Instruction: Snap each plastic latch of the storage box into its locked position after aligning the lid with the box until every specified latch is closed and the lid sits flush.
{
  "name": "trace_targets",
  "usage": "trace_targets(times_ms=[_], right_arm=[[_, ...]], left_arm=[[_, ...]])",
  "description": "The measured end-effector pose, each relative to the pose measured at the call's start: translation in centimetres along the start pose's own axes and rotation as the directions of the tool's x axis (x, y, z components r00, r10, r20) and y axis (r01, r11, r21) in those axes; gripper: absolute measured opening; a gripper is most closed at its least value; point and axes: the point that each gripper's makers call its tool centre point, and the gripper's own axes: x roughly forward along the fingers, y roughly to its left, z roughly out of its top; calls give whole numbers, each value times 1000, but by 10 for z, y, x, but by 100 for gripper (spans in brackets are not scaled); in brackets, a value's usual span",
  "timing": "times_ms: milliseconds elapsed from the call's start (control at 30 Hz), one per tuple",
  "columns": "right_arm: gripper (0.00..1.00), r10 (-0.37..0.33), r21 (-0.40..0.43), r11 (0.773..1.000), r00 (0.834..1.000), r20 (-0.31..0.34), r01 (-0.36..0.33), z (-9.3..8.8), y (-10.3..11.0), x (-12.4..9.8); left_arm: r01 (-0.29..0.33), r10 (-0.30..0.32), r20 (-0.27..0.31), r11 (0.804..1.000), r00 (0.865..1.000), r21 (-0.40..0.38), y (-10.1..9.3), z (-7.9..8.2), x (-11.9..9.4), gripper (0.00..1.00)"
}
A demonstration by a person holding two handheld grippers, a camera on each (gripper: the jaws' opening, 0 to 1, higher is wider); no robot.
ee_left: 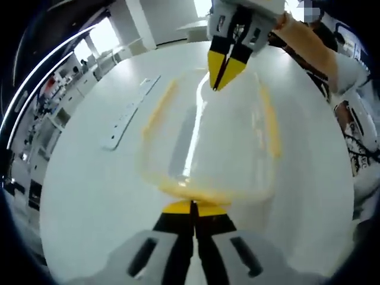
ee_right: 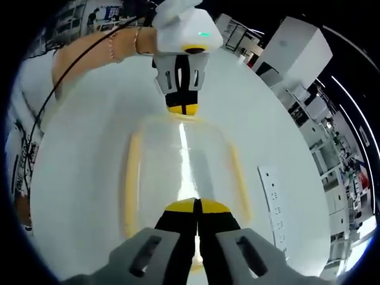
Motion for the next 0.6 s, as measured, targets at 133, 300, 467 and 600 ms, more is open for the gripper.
trace_targets(times_ms=[133,300,467,600], right_arm=[[0,2,-2,1000,1000,6,-2,2,0,1],[0,6,0,1000,1000,22,-6,8,1,4],[0,11,-4,1000,999,32,-11,10,-1,5],[0,21,-3,1000,999,40,-21,11,-2,6]], left_arm=[[-9,9,-5,1000,1000,14,0,0,1,0],[-10,10,0,1000,1000,18,0,-1,0,0],[-24,27,-45,997,999,68,3,-4,7,0],[-21,25,-64,997,998,73,4,-4,6,0]])
